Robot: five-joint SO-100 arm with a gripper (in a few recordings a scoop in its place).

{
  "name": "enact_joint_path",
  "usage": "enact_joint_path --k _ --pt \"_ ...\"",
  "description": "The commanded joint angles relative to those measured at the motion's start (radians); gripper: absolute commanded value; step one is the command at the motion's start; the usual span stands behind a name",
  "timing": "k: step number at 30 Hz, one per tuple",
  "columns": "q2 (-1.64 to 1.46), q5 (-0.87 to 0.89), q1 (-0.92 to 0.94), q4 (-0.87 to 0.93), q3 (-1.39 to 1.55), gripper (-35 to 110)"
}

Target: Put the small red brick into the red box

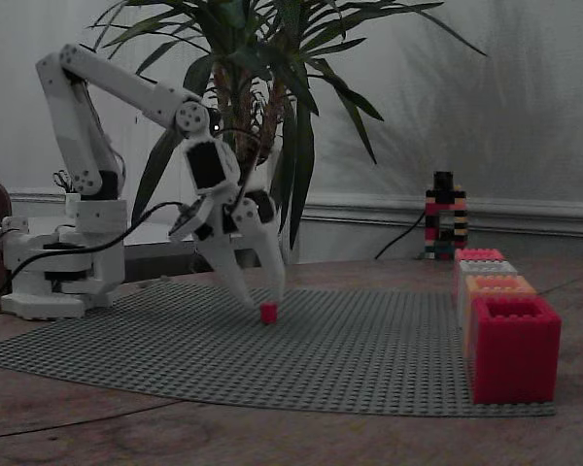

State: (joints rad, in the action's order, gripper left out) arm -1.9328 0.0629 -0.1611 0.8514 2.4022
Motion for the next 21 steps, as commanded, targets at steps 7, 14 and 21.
enact_joint_path --k 7,14,21 --pt "0.037 0.002 -0.017 -0.032 -0.077 14" --pt "0.06 -0.005 -0.017 -0.049 -0.083 11" --pt "0.087 -0.012 -0.017 -0.06 -0.092 1"
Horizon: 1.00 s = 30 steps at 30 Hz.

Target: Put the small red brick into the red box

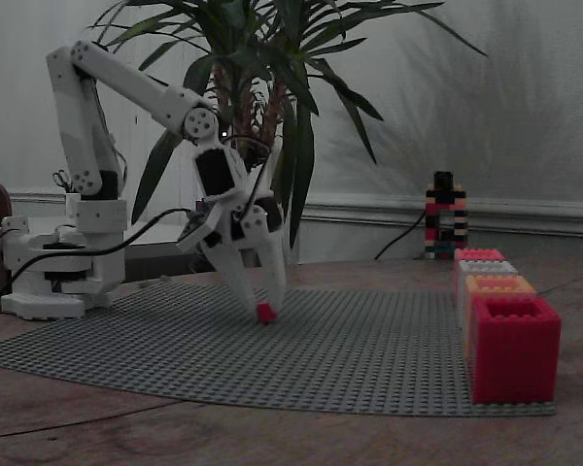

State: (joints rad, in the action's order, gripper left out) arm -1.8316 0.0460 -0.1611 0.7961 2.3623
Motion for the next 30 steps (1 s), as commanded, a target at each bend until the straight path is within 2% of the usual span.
enact_joint_path --k 1,7,12,20,30 --pt "-0.011 0.005 -0.017 -0.005 -0.055 0" --pt "-0.009 0.037 0.011 -0.021 -0.1 0" --pt "0.021 0.077 0.143 -0.055 -0.261 0" --pt "0.229 0.025 0.399 -0.351 -0.537 0" --pt "0.598 -0.008 0.451 -0.311 -1.054 0"
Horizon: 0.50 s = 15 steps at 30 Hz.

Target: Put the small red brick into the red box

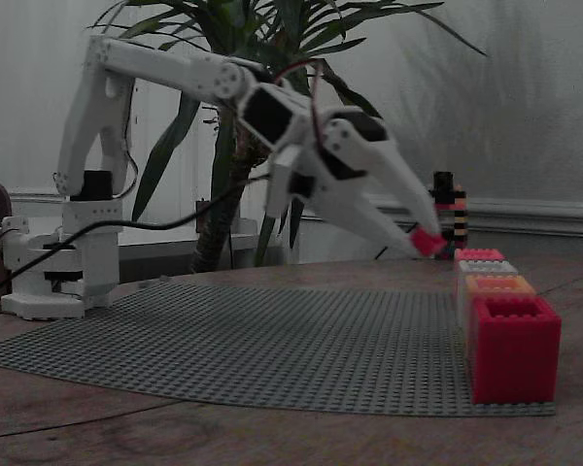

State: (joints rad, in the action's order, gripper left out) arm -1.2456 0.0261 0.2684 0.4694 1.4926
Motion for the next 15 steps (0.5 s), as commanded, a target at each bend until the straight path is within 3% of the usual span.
enact_joint_path --k 1,7,15 --pt "0.046 0.018 0.021 0.029 -0.232 0" --pt "0.245 0.044 0.021 0.187 -0.557 0" --pt "0.356 0.052 0.023 0.23 -0.693 3"
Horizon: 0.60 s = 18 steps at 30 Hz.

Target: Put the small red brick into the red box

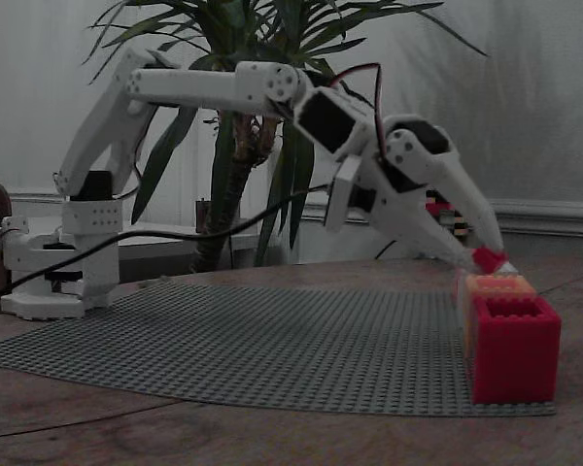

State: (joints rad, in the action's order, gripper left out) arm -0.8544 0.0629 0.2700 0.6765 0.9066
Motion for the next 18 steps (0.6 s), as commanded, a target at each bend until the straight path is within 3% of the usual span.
enact_joint_path --k 1,14,18 --pt "-0.026 0.02 0.021 0.023 -0.115 4" --pt "0.043 0.009 0.02 0.044 -0.181 18" --pt "0.014 0.009 0.02 0.058 -0.166 14"
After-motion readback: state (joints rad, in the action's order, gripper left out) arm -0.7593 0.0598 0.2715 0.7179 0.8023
